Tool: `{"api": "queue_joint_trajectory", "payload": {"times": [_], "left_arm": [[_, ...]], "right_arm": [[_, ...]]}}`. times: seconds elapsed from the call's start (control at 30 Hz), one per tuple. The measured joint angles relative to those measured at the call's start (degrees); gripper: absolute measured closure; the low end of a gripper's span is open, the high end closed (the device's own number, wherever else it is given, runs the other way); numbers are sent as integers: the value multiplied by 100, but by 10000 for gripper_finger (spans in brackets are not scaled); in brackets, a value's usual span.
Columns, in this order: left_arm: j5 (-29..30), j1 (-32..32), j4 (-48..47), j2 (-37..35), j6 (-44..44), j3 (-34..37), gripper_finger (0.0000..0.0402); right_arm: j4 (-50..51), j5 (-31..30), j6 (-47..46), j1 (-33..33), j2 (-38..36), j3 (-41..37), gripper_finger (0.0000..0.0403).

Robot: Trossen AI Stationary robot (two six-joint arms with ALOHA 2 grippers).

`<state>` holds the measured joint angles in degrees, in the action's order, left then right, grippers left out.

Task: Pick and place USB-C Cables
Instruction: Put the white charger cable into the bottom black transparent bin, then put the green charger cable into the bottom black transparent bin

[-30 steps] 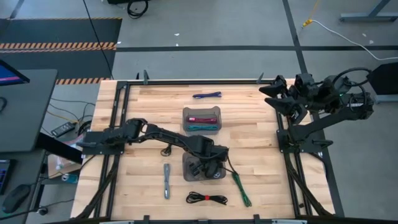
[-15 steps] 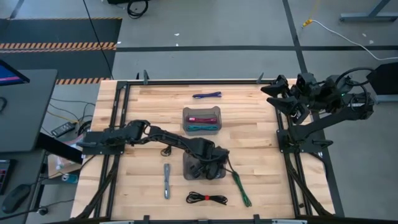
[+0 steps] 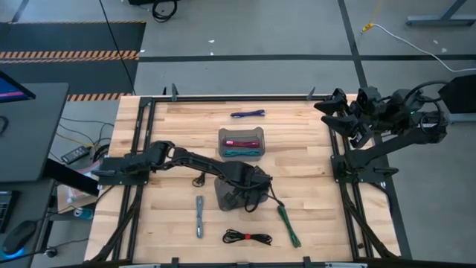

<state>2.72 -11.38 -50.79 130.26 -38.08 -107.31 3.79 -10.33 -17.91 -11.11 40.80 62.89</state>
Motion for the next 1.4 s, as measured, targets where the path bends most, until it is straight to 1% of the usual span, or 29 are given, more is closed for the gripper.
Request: {"api": "queue_joint_trajectory", "payload": {"times": [0.1, 0.2, 0.3, 0.4, 0.5, 0.53, 0.67, 0.77, 0.97, 1.03, 1.27, 1.4], "left_arm": [[98, -8, 8, -182, 57, -9, 353], [150, -10, -192, -303, 488, -7, 353], [162, 31, -583, -333, 1241, -5, 353], [169, 94, -775, -339, 2121, -4, 353], [155, 161, -767, -341, 2974, -4, 353], [94, 187, -778, -341, 3301, -4, 353], [-457, 313, -794, -349, 4316, -39, 353], [-491, 360, -784, -352, 4823, -39, 353], [-495, 388, -762, -352, 5237, -42, 353], [-501, 387, -754, -352, 5242, -42, 352], [-501, 387, -615, -352, 5050, -42, 294], [-498, 390, -614, -352, 5046, -44, 275]], "right_arm": [[3, 0, 9, 0, -2, 0, 155], [14, 0, -5, 0, -2, 0, 155], [16, 0, -5, 0, 0, 0, 155], [27, 0, 4, 0, 4, 0, 155], [41, 0, 35, 0, 4, 0, 155], [49, 0, 42, 0, 4, 0, 155], [63, 0, 52, 0, 7, 0, 155], [66, 18, 54, 0, 7, 0, 155], [66, 126, 54, 0, 7, 0, 155], [66, 149, 54, 0, 4, 0, 155], [66, 273, 55, 0, 2, 0, 155], [66, 274, 54, 0, -3, 0, 155]]}}
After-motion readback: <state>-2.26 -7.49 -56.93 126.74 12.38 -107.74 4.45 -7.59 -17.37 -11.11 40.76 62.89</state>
